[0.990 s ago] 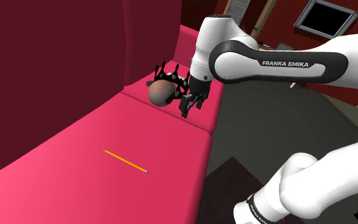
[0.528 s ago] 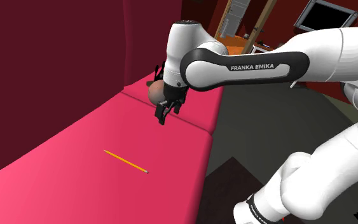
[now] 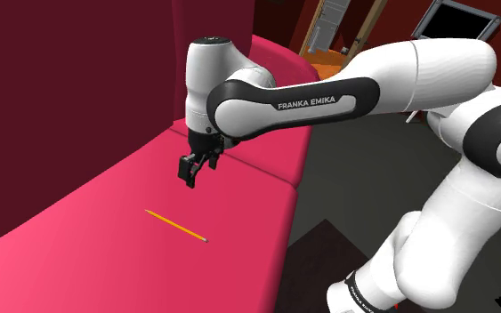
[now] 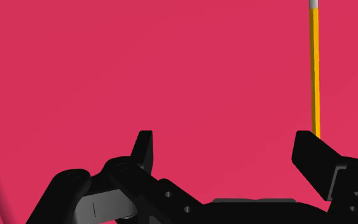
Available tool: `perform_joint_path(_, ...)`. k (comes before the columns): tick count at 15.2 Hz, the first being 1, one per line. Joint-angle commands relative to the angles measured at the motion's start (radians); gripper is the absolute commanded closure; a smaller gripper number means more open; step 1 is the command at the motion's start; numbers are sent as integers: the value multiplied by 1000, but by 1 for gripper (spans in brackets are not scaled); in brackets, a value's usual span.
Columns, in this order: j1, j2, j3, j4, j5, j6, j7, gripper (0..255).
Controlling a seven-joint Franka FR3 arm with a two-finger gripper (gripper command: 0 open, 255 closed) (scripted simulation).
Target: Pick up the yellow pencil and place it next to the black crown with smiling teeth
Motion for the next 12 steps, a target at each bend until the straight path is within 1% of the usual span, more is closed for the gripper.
perform_joint_path(1, 24, 82, 13, 73, -24, 1, 13, 0)
perform_joint_path(5, 78, 218, 32, 208, -65, -13, 27, 0)
perform_joint_path(10, 158, 390, 44, 401, -114, -49, 33, 0)
perform_joint_path(12, 157, 395, 42, 381, -117, -25, 36, 0)
